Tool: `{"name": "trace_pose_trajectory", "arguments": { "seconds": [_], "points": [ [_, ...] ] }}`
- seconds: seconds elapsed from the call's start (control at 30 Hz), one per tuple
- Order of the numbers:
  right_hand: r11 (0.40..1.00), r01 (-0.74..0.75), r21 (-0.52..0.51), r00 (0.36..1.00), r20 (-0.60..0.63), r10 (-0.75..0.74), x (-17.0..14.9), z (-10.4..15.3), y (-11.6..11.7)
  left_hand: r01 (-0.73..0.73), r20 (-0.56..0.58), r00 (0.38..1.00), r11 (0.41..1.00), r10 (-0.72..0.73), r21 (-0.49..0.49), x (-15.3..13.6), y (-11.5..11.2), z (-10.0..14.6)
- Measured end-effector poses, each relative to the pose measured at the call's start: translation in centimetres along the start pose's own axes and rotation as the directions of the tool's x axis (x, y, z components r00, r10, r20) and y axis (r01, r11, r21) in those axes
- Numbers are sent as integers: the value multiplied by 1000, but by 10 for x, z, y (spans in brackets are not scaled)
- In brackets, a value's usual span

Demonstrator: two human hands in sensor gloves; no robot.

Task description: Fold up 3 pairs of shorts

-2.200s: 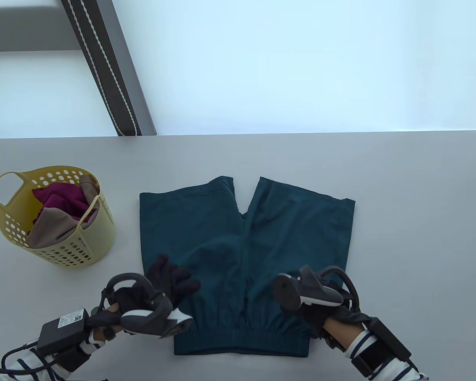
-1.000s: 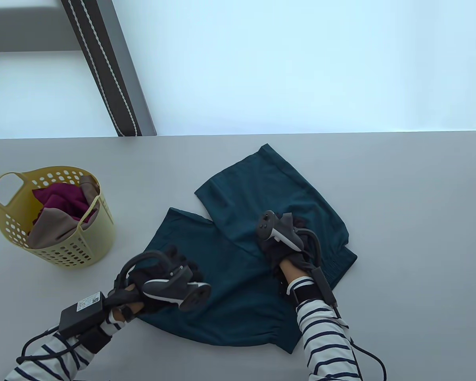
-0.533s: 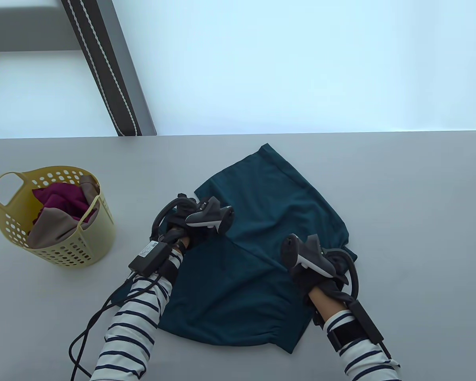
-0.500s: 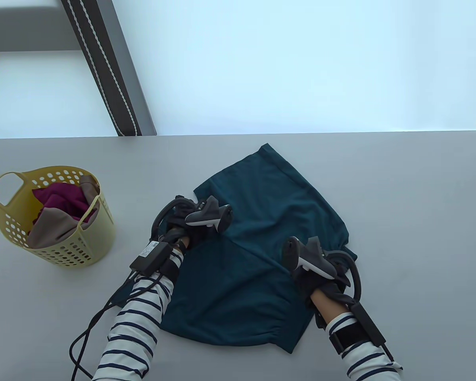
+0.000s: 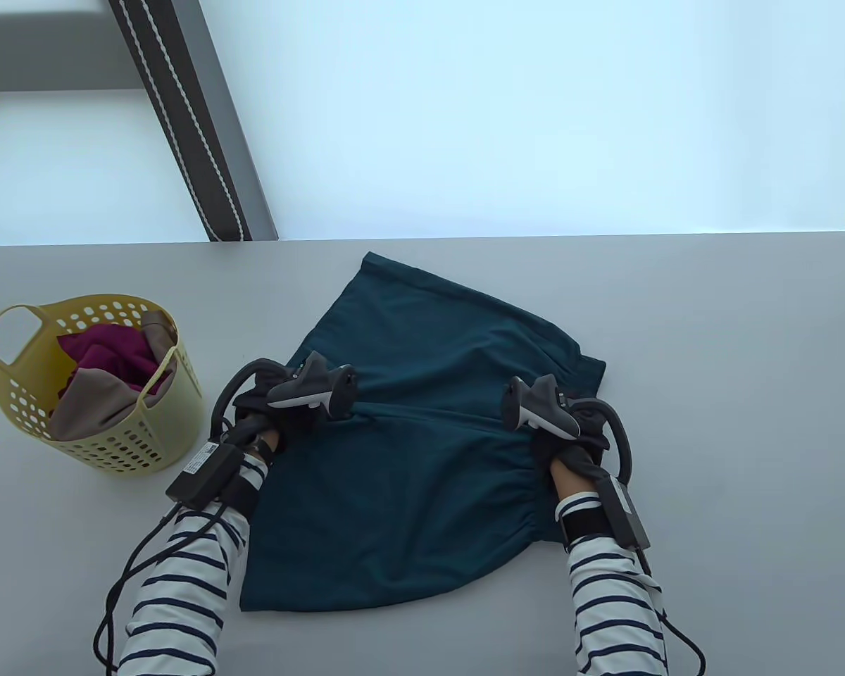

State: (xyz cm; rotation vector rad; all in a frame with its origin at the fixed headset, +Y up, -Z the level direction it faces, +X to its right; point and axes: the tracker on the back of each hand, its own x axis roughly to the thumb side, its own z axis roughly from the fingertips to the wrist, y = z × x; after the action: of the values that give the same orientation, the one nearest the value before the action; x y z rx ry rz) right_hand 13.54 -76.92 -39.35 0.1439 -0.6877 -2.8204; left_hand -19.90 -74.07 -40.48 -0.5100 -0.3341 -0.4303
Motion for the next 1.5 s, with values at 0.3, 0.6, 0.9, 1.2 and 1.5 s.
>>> {"name": "trace_pose_trajectory", "arguments": {
  "seconds": [0.3, 0.6, 0.9, 1.2, 1.5],
  "points": [
    [1000, 12, -26, 1000, 9, -12, -2, -3, 5, 132, 120, 982, 987, -143, 95, 3, -46, 103],
    [1000, 4, -28, 1000, 4, -4, -2, 0, 5, 265, 96, 958, 962, -271, 68, 25, -114, 139],
    [990, 128, -63, 991, 56, -125, -14, 0, 8, 244, 89, 965, 969, -245, 26, 23, -136, 131],
    [960, 240, -146, 938, 289, -191, -63, 58, 6, 226, 101, 969, 974, -226, 12, 21, -136, 129],
    [962, -137, -234, 836, 494, 239, -37, 142, 64, 188, 112, 976, 982, -189, 17, 15, -131, 128]
  ]
}}
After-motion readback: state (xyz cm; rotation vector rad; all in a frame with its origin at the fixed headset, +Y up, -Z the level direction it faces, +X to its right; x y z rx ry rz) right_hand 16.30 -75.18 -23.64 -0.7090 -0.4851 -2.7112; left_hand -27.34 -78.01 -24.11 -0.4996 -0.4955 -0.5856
